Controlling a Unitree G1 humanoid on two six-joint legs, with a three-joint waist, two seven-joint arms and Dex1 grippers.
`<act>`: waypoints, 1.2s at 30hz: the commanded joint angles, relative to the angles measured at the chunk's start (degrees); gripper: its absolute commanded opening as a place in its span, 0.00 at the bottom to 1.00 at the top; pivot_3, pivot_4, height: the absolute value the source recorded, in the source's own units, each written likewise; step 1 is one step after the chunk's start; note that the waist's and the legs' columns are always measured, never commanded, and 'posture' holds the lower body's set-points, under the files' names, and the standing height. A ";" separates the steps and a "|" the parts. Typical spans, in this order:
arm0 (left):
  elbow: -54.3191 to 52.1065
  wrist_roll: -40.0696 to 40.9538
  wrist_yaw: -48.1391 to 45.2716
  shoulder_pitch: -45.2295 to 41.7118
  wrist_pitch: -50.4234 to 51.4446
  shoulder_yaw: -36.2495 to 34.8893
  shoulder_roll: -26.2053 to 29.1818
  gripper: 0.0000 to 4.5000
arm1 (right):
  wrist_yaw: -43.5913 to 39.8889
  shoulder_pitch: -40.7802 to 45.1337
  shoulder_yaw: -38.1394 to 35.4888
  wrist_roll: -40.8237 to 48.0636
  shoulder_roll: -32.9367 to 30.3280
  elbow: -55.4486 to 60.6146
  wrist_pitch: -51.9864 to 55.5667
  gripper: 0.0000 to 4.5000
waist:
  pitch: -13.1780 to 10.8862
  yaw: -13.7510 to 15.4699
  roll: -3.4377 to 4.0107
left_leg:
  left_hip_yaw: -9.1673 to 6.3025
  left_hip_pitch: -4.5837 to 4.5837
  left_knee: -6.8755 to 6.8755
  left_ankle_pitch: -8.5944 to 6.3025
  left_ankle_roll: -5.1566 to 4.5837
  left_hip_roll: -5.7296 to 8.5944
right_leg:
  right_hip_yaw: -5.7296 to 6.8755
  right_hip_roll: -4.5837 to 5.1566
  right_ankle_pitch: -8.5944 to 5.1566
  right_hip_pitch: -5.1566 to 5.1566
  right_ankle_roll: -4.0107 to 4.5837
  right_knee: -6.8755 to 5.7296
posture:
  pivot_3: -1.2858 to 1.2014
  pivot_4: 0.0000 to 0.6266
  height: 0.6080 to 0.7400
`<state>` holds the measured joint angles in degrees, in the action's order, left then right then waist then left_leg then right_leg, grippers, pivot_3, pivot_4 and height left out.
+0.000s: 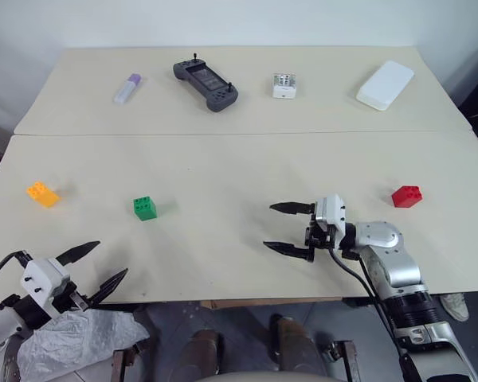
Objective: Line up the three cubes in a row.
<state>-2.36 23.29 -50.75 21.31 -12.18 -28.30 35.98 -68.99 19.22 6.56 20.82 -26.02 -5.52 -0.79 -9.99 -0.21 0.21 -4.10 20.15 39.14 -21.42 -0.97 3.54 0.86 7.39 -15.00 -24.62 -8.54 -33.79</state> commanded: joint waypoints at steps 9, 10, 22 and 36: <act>-21.78 13.92 -2.10 5.31 14.54 0.48 2.77 0.98 | 7.47 -6.06 -11.72 12.23 -3.98 16.08 12.26 1.00 | 0.00 0.62 0.01 | -0.05 0.05 0.00 -0.04 -0.06 0.06 | 0.00 0.11 0.00 0.03 0.01 0.05 | 0.52 0.24 1.00; -22.18 11.85 -3.00 4.09 14.18 2.86 3.39 0.98 | 8.78 -7.43 -13.96 13.68 -4.91 18.04 13.72 1.00 | 0.01 1.04 0.04 | -0.06 0.04 0.00 -0.04 -0.06 0.05 | 0.02 0.10 -0.01 0.05 0.01 0.06 | 0.52 0.24 1.00; -17.13 6.87 -4.80 -12.86 16.70 21.70 -0.64 0.98 | 27.32 -28.41 -42.56 6.44 -5.97 12.35 4.34 1.00 | 0.06 1.32 0.12 | 0.12 -0.04 0.00 -0.03 -0.06 0.13 | -0.10 0.02 -0.01 0.04 0.01 -0.03 | 0.52 0.24 1.00; -18.36 9.20 -7.03 -16.08 20.36 24.09 -1.44 0.98 | 38.89 -16.82 -40.83 4.18 -11.38 4.06 16.58 1.00 | 0.15 0.10 0.30 | 0.68 -0.63 0.00 0.05 -0.02 -0.03 | -0.68 -0.08 0.01 0.19 -0.02 -0.14 | 0.52 0.24 1.00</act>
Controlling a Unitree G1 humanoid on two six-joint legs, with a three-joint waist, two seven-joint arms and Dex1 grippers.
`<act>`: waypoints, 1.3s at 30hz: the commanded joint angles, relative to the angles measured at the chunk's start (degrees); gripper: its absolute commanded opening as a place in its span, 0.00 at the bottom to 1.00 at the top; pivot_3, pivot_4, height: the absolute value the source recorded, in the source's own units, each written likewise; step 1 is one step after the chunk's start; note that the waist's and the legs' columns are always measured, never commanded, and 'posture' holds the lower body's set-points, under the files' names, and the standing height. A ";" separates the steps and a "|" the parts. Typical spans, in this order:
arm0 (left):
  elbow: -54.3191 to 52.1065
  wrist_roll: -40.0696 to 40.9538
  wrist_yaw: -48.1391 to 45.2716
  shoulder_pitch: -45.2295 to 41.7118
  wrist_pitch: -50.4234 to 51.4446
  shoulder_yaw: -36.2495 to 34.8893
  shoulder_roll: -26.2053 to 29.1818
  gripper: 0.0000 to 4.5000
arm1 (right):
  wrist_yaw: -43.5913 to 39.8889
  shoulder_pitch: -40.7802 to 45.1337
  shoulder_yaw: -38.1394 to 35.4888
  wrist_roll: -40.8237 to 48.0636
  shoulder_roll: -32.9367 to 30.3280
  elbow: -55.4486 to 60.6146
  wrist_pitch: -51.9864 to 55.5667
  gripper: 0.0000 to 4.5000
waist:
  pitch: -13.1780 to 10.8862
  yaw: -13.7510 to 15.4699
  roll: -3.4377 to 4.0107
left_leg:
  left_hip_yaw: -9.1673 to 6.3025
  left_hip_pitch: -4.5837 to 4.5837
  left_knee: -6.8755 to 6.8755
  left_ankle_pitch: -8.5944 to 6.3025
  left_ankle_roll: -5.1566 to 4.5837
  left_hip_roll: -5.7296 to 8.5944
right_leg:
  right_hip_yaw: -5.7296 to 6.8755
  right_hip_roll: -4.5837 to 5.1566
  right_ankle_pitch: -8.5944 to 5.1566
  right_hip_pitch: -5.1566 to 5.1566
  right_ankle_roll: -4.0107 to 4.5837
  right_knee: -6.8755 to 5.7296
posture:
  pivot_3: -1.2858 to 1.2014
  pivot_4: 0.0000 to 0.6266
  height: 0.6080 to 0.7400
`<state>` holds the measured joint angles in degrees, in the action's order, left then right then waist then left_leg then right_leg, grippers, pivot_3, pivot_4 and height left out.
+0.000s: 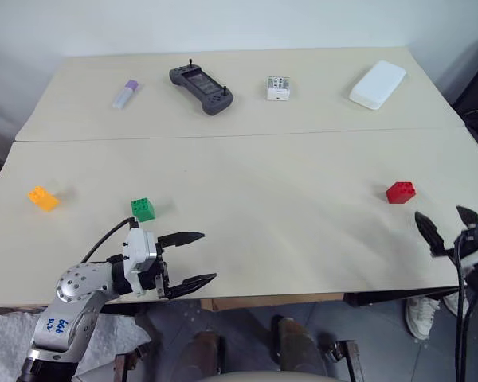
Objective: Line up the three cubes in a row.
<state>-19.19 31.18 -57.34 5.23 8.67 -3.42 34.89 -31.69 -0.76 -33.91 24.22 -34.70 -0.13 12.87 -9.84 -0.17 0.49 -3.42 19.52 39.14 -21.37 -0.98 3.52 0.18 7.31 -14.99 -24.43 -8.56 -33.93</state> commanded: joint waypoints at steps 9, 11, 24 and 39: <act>-0.34 0.58 -0.62 -2.49 -1.44 -0.71 -2.08 0.98 | -0.72 19.18 8.69 -2.49 -8.96 -16.35 11.42 1.00 | 0.01 0.08 0.02 | 0.01 0.08 -0.01 -0.01 -0.04 0.01 | 0.02 0.01 0.00 -0.03 0.00 0.06 | 0.52 0.24 1.00; -0.29 0.17 -0.24 -2.50 -1.85 -1.09 -2.10 0.98 | -0.69 21.27 10.55 -4.04 -9.24 -20.01 11.17 1.00 | 0.01 0.07 0.02 | 0.02 0.08 -0.02 -0.01 -0.04 0.01 | 0.03 0.00 0.00 -0.04 0.00 0.06 | 0.52 0.24 1.00; 0.48 -1.02 0.63 -1.69 -3.63 -1.99 -2.33 1.00 | -3.01 24.42 15.15 -5.85 -7.18 -23.99 5.69 0.40 | 0.01 0.07 0.02 | 0.02 0.18 -0.02 -0.01 -0.04 0.01 | 0.06 0.00 0.02 -0.10 -0.03 0.08 | 0.52 0.24 1.00; 7.06 -2.43 -1.31 -3.27 -8.15 -4.81 -1.38 1.00 | -57.27 47.44 46.94 -13.29 -4.54 -32.01 -12.43 0.34 | -0.02 -0.63 -0.01 | -0.03 0.17 -0.02 -0.07 0.06 -0.20 | 0.16 -0.18 0.01 -0.09 -0.03 0.07 | 0.52 0.24 1.00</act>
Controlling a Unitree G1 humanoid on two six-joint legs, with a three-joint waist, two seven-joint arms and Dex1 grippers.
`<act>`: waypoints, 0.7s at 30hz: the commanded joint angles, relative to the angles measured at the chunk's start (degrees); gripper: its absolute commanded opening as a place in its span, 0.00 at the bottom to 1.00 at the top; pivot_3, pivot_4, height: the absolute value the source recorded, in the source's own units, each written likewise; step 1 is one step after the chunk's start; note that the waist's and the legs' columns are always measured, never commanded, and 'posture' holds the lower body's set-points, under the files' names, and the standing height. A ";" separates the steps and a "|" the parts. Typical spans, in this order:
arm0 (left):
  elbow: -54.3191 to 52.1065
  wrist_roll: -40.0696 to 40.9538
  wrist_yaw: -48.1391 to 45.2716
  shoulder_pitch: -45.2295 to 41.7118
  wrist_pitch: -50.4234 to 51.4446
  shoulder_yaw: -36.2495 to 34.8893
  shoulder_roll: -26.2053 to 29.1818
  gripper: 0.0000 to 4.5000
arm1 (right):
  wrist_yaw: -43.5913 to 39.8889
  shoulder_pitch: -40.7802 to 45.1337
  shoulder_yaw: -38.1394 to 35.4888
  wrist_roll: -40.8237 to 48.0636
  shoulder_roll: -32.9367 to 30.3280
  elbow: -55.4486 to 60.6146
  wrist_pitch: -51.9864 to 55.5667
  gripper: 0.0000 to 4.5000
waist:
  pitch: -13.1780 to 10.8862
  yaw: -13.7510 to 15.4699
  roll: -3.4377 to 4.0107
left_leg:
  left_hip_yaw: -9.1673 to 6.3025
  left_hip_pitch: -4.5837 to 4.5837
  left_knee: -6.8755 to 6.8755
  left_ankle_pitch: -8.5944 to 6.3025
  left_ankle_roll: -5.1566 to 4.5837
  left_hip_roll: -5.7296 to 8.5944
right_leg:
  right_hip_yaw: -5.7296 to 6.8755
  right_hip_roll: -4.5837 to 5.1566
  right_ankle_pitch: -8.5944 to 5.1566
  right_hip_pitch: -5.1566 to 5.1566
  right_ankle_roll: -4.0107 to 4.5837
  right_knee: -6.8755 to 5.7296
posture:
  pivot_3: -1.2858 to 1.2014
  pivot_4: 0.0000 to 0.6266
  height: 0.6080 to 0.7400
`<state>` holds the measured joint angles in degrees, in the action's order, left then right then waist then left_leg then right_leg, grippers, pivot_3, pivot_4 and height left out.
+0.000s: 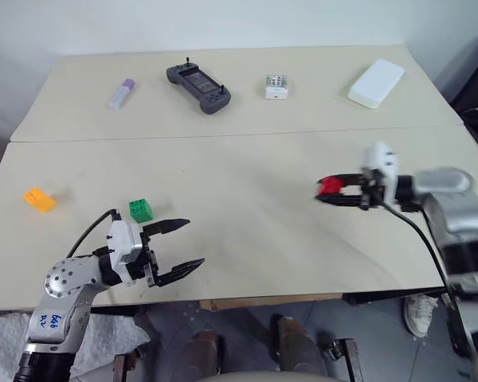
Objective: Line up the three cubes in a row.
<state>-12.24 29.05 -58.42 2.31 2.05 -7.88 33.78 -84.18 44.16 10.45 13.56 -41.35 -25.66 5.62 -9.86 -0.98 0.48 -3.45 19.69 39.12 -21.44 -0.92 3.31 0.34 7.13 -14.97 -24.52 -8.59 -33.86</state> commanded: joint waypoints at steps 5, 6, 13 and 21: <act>-2.35 -1.32 1.42 2.41 -2.26 -0.56 -0.65 1.00 | -5.90 11.97 4.67 -6.80 10.42 -25.13 -14.39 0.34 | 0.00 0.03 -0.01 | -0.21 0.46 0.07 -0.01 -0.02 0.14 | 0.21 0.15 0.00 -0.37 0.01 0.03 | 0.52 0.24 1.00; -2.81 -1.17 1.74 3.24 -2.30 -0.87 -0.75 1.00 | -5.64 13.33 4.30 -7.14 11.64 -28.19 -15.99 0.34 | 0.00 -0.10 -0.01 | -0.21 0.54 0.06 -0.01 -0.02 0.18 | 0.24 0.19 0.00 -0.51 0.01 -0.01 | 0.52 0.24 1.00; -4.46 -1.53 3.77 7.59 -3.61 -2.82 -1.19 1.00 | -2.50 18.91 2.16 -10.46 15.39 -40.82 -21.77 0.34 | 0.00 -0.84 0.00 | -0.35 0.63 0.02 -0.02 -0.01 0.21 | 0.88 0.34 -0.04 -0.59 0.09 -0.02 | 0.52 0.24 1.00; -5.21 -0.35 6.00 9.53 -3.24 -5.71 -1.51 1.00 | -8.32 17.86 0.21 -2.98 15.02 -36.04 -28.02 0.76 | -0.01 -0.83 0.01 | -0.34 0.60 0.14 0.00 0.04 0.17 | 0.85 0.34 -0.04 -0.58 0.09 -0.18 | 0.52 0.24 1.00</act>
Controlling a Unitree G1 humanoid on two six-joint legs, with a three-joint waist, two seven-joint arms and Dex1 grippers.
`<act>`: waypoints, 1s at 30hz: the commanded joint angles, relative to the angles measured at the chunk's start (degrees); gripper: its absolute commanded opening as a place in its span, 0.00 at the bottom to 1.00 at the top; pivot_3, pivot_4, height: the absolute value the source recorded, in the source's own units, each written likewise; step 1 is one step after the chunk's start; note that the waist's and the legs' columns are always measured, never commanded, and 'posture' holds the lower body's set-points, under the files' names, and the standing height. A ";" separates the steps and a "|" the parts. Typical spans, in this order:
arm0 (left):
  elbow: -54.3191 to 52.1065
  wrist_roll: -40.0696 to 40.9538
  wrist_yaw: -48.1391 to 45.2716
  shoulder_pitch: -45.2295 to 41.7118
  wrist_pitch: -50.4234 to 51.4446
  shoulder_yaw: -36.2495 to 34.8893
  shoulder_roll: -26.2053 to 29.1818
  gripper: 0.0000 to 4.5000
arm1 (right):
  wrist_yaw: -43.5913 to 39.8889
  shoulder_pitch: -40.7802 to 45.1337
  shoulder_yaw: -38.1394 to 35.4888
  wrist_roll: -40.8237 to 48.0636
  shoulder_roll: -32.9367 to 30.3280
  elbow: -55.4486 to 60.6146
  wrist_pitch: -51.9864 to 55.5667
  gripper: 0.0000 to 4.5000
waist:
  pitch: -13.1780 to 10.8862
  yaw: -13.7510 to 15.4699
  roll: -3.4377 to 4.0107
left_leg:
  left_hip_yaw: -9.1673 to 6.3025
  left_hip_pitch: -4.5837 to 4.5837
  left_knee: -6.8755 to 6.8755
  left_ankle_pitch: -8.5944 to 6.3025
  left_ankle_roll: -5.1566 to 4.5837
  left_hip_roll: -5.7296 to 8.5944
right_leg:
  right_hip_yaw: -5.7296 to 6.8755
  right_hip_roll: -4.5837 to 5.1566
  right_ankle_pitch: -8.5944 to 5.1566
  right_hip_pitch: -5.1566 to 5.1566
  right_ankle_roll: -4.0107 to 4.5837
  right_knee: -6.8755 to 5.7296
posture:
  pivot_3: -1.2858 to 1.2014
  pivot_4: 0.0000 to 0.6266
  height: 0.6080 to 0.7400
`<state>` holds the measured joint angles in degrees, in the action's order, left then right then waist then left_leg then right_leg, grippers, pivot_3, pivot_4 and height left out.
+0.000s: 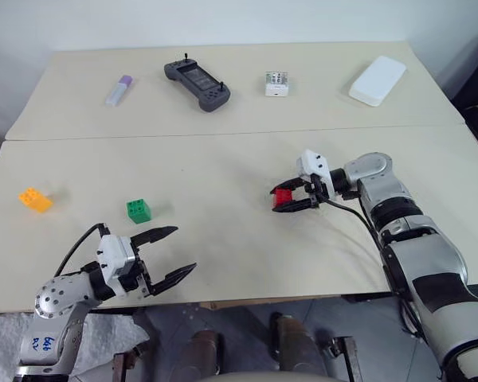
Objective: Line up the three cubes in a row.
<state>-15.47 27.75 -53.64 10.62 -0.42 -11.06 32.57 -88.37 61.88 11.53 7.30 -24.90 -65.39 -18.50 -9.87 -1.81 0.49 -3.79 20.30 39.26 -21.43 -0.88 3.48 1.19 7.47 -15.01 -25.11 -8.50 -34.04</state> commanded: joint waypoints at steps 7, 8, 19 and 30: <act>-4.84 1.87 9.02 10.28 -3.03 -12.45 -5.39 1.00 | -4.13 -6.86 -3.41 14.85 -7.61 17.74 0.45 1.00 | 0.00 0.20 0.00 | -0.02 0.02 -0.03 -0.01 -0.01 0.01 | 0.01 0.03 0.00 0.01 0.00 0.10 | 0.52 0.24 1.00; -5.31 2.03 10.46 12.76 -3.86 -14.44 -7.17 1.00 | -4.13 -9.44 -4.61 18.14 -8.64 22.03 3.59 1.00 | 0.00 0.22 0.00 | -0.01 0.01 -0.03 -0.02 -0.02 0.02 | 0.02 0.04 0.00 0.03 0.00 0.09 | 0.52 0.24 1.00; 5.64 3.20 18.56 25.86 -13.82 -29.21 -20.72 1.00 | 6.76 -34.21 -14.95 31.08 -8.53 52.51 21.55 1.00 | -0.03 1.79 -0.05 | 0.10 -0.35 0.08 -0.09 0.01 -0.08 | -0.07 0.02 0.03 0.47 -0.03 0.32 | 0.52 0.24 1.00; -9.43 0.42 27.16 19.39 -2.97 -17.82 -19.74 1.00 | 6.68 -37.99 -16.47 28.86 -8.23 54.78 21.05 1.00 | -0.04 3.09 -0.18 | 0.09 -0.57 0.07 -0.15 -0.07 -0.06 | -0.12 0.03 0.07 0.70 0.03 0.32 | 0.52 0.24 1.00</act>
<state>-20.96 28.95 -29.19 30.39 -5.56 -30.30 12.41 -81.45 23.82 -3.23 35.62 -32.87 -12.31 2.62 -9.92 1.28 0.31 -3.70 19.73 39.32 -21.59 -0.94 3.43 1.07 7.48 -14.94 -24.43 -8.46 -33.73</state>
